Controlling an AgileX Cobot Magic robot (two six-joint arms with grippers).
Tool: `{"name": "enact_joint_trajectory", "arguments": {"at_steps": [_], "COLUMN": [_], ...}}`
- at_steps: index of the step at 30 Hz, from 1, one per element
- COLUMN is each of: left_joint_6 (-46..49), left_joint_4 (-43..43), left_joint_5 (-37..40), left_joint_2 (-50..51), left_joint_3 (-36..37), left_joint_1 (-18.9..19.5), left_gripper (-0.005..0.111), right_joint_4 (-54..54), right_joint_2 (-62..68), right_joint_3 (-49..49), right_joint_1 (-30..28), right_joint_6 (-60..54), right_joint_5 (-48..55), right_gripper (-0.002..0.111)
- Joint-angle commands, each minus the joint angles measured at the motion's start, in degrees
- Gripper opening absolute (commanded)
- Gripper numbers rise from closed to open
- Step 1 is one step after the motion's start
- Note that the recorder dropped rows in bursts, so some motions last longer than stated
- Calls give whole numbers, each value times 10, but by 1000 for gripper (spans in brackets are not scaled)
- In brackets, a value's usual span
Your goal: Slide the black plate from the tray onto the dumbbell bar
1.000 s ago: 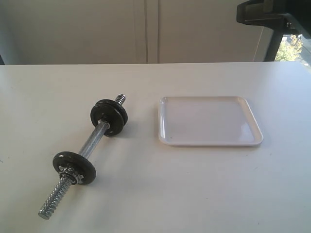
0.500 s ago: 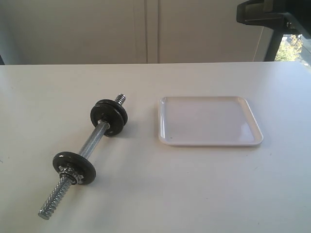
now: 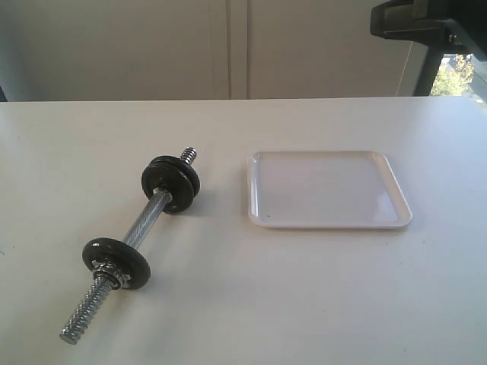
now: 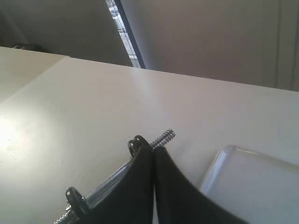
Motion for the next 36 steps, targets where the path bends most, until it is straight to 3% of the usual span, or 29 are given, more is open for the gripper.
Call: {"name": "enact_joint_trajectory", "arguments": {"at_steps": [1,21,36], "left_joint_6": [1,1,1], "left_joint_4": [-7,-7,-22], "left_joint_5": [-2,-1,-1], "left_joint_2": [-3,-3,-3], "left_joint_3": [1,1,1], "left_joint_1": [2,2,-14], "left_gripper": [0,0,0], "right_joint_4": [3,2,2], "right_joint_2": [-4,-10,-187], "right_joint_3": [2,2,2], "right_joint_1": [-2,-2,-2], "right_joint_6": [1,1,1], "right_joint_5": [0,-15,-15], "right_gripper": [0,0,0]}}
